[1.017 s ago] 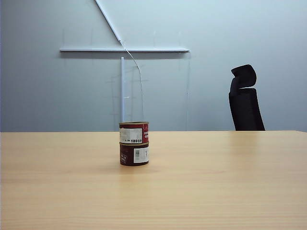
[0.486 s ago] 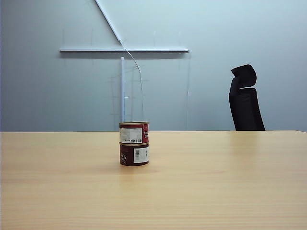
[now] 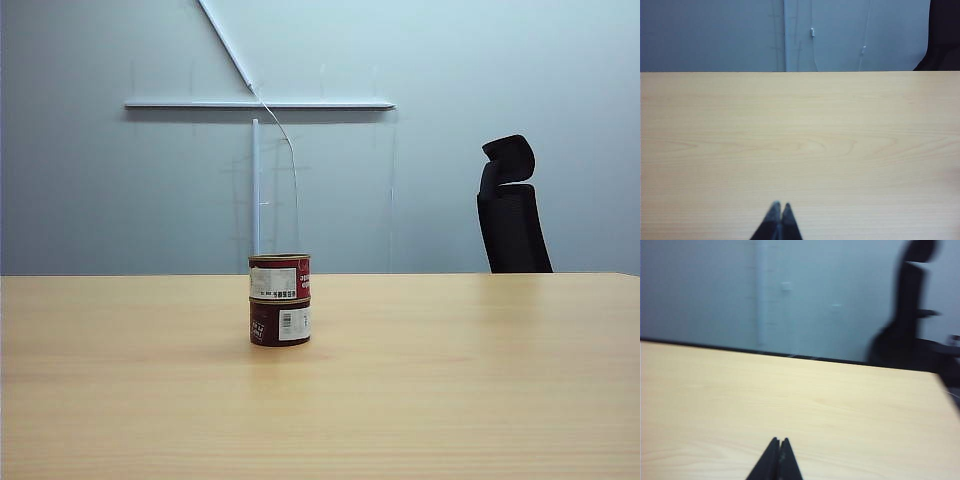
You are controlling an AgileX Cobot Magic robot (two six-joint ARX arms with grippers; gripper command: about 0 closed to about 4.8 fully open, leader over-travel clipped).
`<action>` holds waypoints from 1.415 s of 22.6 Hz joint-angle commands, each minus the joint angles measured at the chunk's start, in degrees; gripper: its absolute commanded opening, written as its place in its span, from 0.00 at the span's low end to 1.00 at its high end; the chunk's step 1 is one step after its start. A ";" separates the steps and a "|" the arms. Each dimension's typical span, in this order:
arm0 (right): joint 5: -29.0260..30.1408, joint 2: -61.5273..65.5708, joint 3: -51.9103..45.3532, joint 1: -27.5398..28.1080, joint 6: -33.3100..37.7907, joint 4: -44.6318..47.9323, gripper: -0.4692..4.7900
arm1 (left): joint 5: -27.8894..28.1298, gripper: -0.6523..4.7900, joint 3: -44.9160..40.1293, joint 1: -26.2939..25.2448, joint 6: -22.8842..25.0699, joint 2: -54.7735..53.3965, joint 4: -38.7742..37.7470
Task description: Stack a can of tomatoes on the right onto the can of tomatoes on the left.
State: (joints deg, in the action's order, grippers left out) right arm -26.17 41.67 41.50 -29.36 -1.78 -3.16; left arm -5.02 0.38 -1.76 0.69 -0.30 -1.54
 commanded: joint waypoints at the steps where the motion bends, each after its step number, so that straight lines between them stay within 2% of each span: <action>1: -1.03 -5.97 -3.32 4.31 0.28 -2.60 0.07 | -0.20 0.12 0.13 0.00 0.37 -0.04 0.35; 3: 5.86 -12.81 -9.66 10.38 0.28 -1.92 0.07 | -0.20 0.12 0.13 0.00 0.37 -0.04 0.33; 5: 9.27 -15.69 -14.53 13.86 0.33 0.70 0.07 | -0.22 0.12 0.13 0.00 0.35 -0.04 0.35; 7: 11.61 -20.72 -24.04 18.40 0.33 5.53 0.07 | -0.17 0.12 0.13 0.00 0.37 -0.04 0.31; 10: 15.63 -26.69 -32.11 22.58 3.61 6.84 0.07 | -0.28 0.12 0.13 0.00 0.37 -0.04 0.35; 12: 16.04 -30.80 -36.13 24.33 5.51 6.62 0.07 | -0.20 0.12 0.13 0.00 0.37 -0.04 0.33; 15: 17.00 -36.11 -39.80 26.18 8.02 6.60 0.07 | -0.24 0.12 0.13 0.00 0.37 -0.04 0.33; 20: 25.24 -41.72 -41.46 32.54 7.96 4.85 0.07 | -0.20 0.12 0.13 0.00 0.37 -0.04 0.33; 32: 22.03 -41.70 -41.44 29.64 2.56 1.95 0.07 | -0.20 0.12 0.13 0.00 0.37 -0.04 0.33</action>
State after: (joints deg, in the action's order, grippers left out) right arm -3.90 0.05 0.30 0.47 1.34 -2.17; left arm -5.04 0.36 -1.76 0.69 -0.23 -1.54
